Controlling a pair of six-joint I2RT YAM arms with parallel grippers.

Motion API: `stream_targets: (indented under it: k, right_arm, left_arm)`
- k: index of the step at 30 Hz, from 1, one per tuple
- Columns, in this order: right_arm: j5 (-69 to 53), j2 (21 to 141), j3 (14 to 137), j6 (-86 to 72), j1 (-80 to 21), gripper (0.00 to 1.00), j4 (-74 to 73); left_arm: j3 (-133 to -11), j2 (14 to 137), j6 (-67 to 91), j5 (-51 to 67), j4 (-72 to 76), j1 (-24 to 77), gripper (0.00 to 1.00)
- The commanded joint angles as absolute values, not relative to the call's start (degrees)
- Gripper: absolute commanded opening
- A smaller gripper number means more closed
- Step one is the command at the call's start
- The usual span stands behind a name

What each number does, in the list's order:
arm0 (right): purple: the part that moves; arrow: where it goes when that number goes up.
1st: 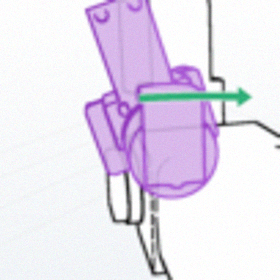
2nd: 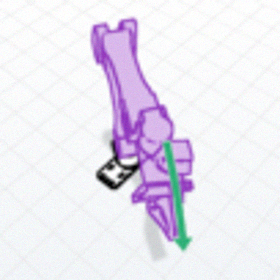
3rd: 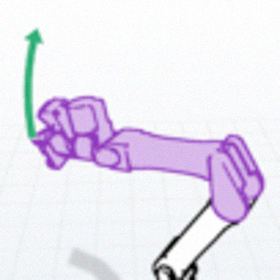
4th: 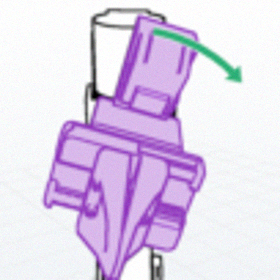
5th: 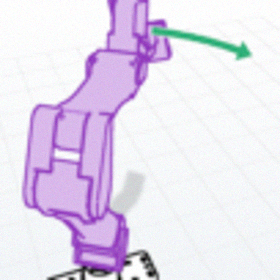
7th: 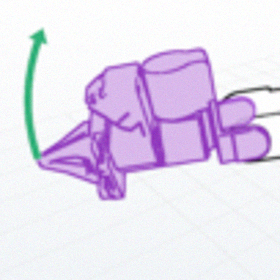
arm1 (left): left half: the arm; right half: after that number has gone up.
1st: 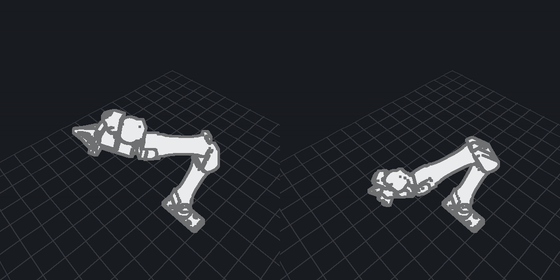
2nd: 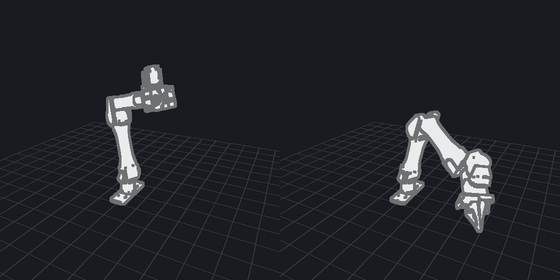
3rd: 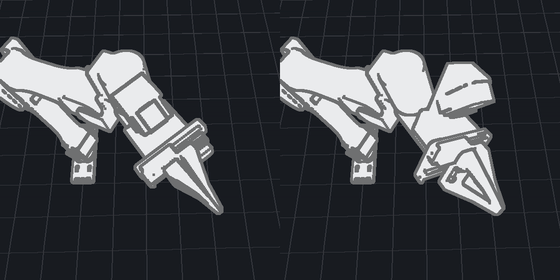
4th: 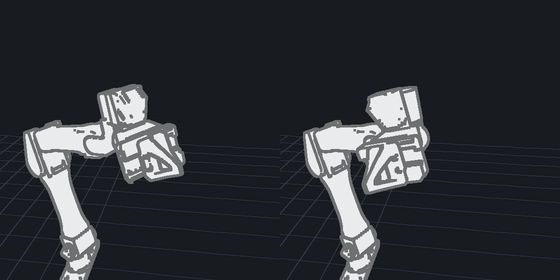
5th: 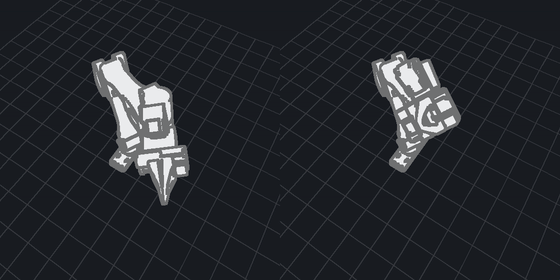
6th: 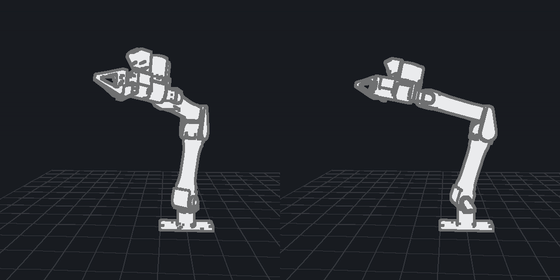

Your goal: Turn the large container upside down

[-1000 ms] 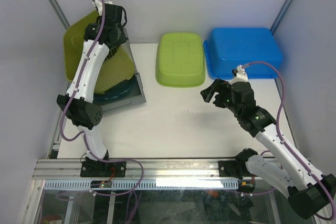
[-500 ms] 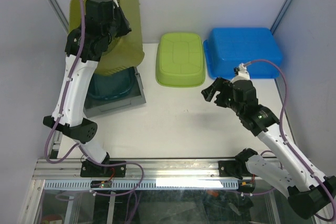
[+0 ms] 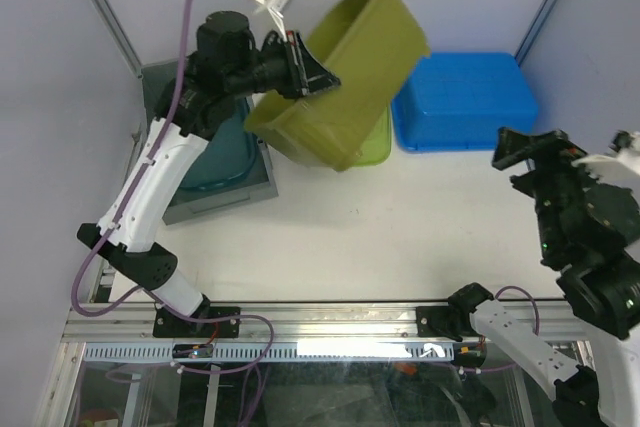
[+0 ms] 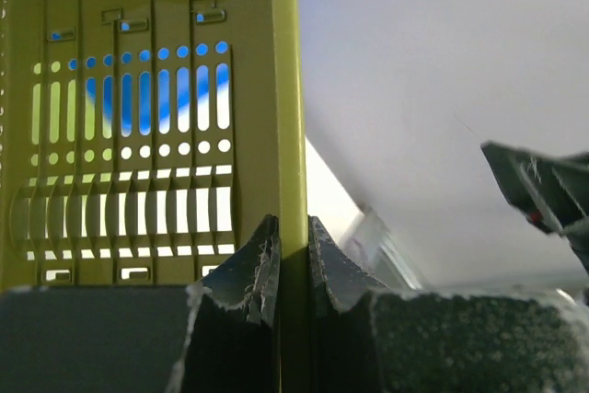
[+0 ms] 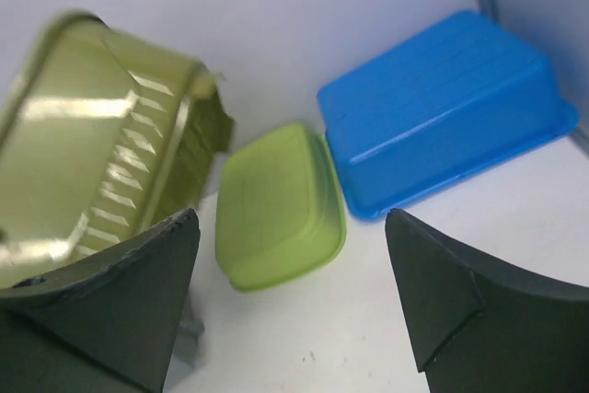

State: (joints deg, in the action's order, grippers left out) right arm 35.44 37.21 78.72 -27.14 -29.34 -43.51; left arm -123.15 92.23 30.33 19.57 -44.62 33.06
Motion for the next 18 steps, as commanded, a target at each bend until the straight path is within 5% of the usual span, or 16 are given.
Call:
stream_targets:
  k: [1, 5, 18]
  right_arm:
    - [46.92, 34.48, 82.73, -22.58, -29.31, 0.86, -44.26]
    - [52.74, 34.91, 86.7, -22.09, -29.38, 0.86, -47.63]
    - [52.63, 36.85, 91.27, -20.74, -29.43, 0.85, -49.16]
  left_arm:
    - [-109.78, 85.55, 44.58, 41.99, -17.35, 35.03, 0.0]
    - [-94.61, 82.83, 62.67, 49.52, 7.49, 35.08, 0.0]
    - [-75.73, 86.0, 89.41, 53.37, 35.41, 42.02, 0.0]
